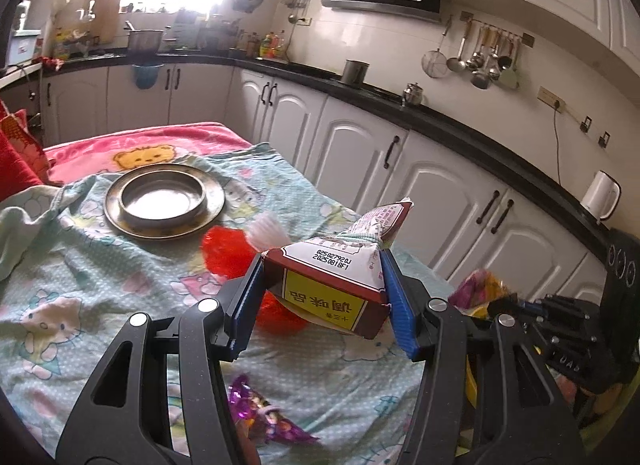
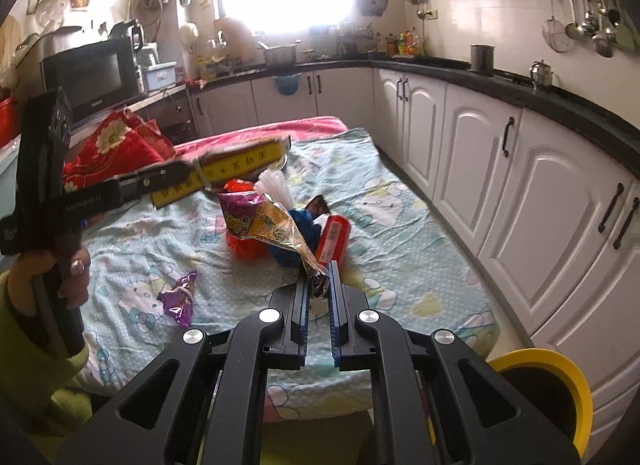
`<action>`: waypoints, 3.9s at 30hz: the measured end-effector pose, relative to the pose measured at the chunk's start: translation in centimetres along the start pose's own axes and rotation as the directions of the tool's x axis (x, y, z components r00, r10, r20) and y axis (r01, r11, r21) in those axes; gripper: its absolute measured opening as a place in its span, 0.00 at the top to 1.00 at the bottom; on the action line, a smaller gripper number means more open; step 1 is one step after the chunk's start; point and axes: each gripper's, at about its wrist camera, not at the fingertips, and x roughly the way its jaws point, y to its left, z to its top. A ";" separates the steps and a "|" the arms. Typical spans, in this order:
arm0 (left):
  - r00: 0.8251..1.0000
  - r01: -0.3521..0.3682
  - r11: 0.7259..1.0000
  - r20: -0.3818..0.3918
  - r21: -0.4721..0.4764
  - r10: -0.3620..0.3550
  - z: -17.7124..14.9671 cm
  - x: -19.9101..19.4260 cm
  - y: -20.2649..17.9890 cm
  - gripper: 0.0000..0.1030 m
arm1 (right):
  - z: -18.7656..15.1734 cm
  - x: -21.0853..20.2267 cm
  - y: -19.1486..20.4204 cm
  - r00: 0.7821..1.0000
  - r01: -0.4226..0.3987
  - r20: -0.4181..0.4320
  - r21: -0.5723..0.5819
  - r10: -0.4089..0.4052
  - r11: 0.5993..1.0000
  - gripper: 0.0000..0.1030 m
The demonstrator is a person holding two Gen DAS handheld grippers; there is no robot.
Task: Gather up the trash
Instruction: 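Carry the gold wrapper and white box in both tools over the bin, then open both tools to drop the gold wrapper and white box into the bin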
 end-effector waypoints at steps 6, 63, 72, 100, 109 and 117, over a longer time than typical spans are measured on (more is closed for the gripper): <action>1.000 0.021 0.999 -0.005 0.025 -0.021 -0.3 0.0 -1.5 0.54 | 0.0 -1.5 -1.3 0.999 0.029 0.026 0.033 -0.030 0.999 0.92; 0.957 0.254 0.904 -0.223 0.343 -0.184 -7.6 4.8 -18.7 0.54 | -10.9 -11.4 -16.5 0.933 0.349 -0.034 0.338 -0.359 0.874 0.92; 0.939 0.296 0.872 -0.286 0.390 -0.190 -10.0 6.0 -21.3 0.54 | -12.6 -11.9 -18.3 0.921 0.380 -0.064 0.364 -0.384 0.850 0.92; 0.857 0.416 0.794 -0.482 0.443 -0.180 -16.0 10.5 -25.8 0.54 | -14.9 -9.8 -20.6 0.931 0.363 -0.136 0.425 -0.338 0.829 0.91; 0.844 0.431 0.793 -0.504 0.430 -0.185 -16.3 11.3 -26.2 0.53 | -15.1 -9.6 -21.1 0.931 0.363 -0.142 0.448 -0.336 0.817 0.76; 0.846 0.424 0.821 -0.492 0.383 -0.208 -15.8 10.9 -25.3 0.23 | -15.2 -10.1 -21.3 0.924 0.379 -0.136 0.471 -0.359 0.797 0.58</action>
